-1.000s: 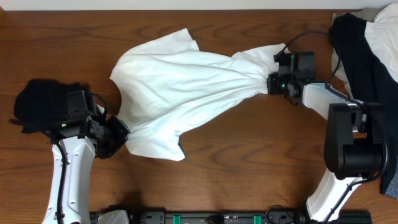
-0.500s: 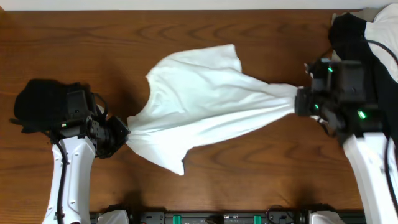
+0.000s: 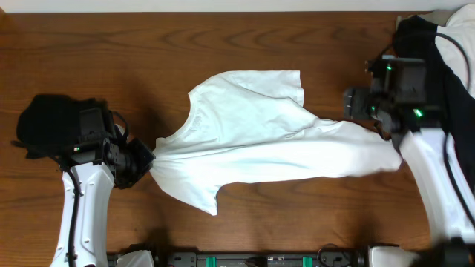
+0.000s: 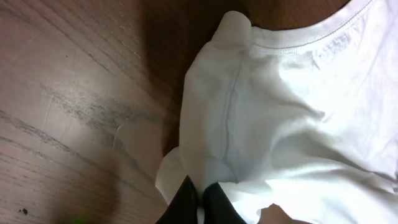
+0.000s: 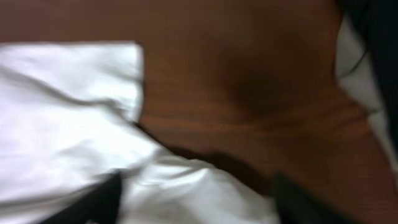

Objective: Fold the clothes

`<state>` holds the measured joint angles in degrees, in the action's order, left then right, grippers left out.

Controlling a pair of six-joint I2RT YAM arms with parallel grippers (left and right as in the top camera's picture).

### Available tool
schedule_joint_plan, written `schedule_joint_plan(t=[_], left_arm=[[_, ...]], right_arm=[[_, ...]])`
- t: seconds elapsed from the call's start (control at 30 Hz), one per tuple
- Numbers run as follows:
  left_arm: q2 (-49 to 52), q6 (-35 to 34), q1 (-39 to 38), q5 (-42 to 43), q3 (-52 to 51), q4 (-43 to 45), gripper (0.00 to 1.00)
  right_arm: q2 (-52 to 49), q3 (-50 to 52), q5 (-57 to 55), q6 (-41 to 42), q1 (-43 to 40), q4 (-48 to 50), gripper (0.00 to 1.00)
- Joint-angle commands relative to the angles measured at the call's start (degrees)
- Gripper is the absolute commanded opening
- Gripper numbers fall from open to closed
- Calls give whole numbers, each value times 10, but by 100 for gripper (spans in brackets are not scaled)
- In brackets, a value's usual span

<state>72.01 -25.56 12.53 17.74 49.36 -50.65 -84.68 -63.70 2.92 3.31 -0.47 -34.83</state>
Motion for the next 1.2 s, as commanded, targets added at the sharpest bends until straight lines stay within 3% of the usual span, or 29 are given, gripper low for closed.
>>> schedule_joint_plan(t=[0.0,0.17,0.47,0.9,1.0,1.07,1.1,1.17], left_arm=[[0,14,-1,-7,5,-2,6],[0,27,-1,-9,5,-7,6],[0,27,-1,-9,5,-10,6],[0,26,-1,-9,5,-10,6],[0,26,-1,-9,5,-10,6],[0,26,-1,-9,5,-10,6],[0,26,-1,-9,5,-10,6],[0,26,-1,-9,5,-10,6]], right_arm=[[-76,-4,-12,-2,-27,-16,99],[-115,-4,-30,12,-43,-98,99],[-39,-4,-42,21,-44,-160,99],[-179,3,21,-10,-51,-31,99],[-209,3,21,-10,-48,-22,95],[-219,3,26,-11,-47,-20,81],[-220,3,33,-11,-47,-20,68],[-214,2,46,-17,-47,-22,27]])
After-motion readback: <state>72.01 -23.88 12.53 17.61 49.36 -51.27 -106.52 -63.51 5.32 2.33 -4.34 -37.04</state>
